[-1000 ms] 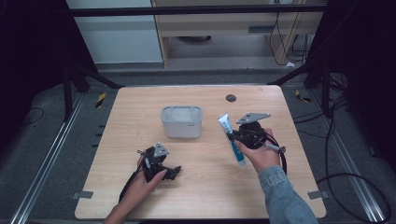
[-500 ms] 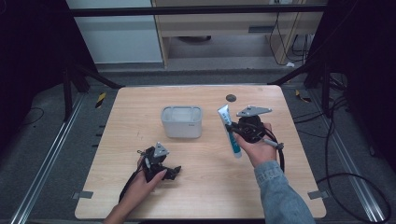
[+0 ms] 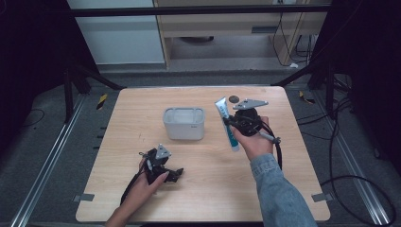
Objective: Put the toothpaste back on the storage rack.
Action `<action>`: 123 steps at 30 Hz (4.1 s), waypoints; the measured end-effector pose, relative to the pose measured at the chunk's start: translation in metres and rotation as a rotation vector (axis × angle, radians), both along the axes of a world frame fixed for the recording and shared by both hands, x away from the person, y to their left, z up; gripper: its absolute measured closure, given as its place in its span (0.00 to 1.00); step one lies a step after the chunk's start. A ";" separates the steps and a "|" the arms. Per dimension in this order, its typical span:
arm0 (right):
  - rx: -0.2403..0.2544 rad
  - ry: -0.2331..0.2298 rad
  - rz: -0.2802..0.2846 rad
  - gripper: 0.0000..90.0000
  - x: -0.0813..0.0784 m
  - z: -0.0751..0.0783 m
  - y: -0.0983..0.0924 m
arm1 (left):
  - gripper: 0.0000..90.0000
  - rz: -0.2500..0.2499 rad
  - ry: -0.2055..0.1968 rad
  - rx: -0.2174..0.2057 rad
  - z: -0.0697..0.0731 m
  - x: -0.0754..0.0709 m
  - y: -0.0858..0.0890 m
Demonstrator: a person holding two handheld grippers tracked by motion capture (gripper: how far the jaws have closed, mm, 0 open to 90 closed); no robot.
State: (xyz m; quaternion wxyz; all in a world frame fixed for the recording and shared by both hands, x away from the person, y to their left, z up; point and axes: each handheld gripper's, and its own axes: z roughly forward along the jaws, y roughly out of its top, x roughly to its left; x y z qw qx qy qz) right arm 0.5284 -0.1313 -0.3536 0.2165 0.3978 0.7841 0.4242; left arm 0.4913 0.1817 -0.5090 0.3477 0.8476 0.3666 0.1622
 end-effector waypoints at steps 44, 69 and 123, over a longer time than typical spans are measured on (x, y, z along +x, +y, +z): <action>0.118 -0.177 -0.031 0.88 0.043 0.055 0.079 | 0.00 0.009 0.000 0.000 0.000 0.001 -0.001; 0.119 -0.193 -0.068 0.88 0.080 0.056 0.114 | 0.00 0.007 0.000 -0.001 0.000 0.002 0.000; 0.134 -0.215 -0.047 0.88 0.075 0.033 0.157 | 0.00 0.007 -0.001 -0.001 0.000 0.002 0.000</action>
